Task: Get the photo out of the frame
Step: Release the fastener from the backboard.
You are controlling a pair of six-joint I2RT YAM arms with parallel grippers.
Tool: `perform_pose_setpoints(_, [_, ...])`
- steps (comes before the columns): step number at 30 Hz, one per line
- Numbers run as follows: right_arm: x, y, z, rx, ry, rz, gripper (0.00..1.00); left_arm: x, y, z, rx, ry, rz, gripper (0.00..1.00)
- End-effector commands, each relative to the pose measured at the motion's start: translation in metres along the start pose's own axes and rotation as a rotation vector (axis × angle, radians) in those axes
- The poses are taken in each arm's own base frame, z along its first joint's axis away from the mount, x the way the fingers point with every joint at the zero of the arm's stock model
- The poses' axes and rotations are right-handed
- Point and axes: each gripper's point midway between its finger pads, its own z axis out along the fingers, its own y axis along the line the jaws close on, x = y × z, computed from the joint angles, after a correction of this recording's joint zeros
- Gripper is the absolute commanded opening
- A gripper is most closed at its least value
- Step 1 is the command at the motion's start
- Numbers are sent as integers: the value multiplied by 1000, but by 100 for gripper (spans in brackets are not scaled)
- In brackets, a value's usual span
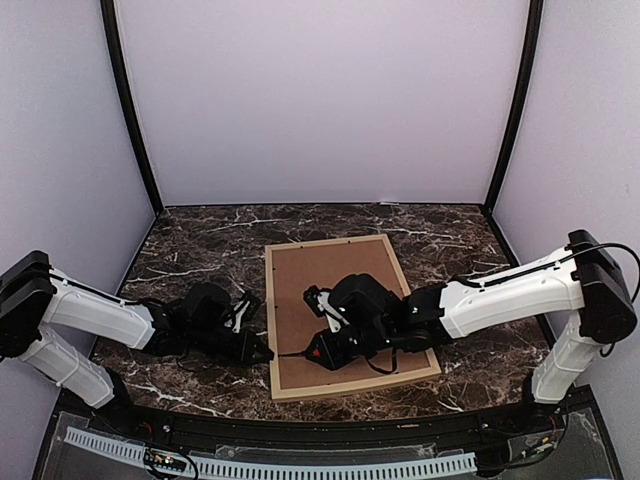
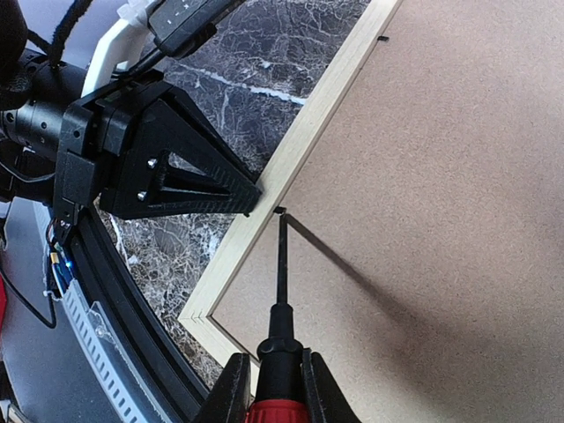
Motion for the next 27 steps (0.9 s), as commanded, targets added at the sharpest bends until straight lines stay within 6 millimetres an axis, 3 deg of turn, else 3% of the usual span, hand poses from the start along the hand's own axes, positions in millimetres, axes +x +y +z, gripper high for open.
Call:
perform_pose_setpoints(1, [-35, 69, 5, -233, -128, -54, 0, 27, 16, 10, -33, 87, 8, 11])
perform_pose_setpoints(27, [-69, 123, -21, -328, -218, -130, 0, 32, 18, 14, -25, 97, 0, 10])
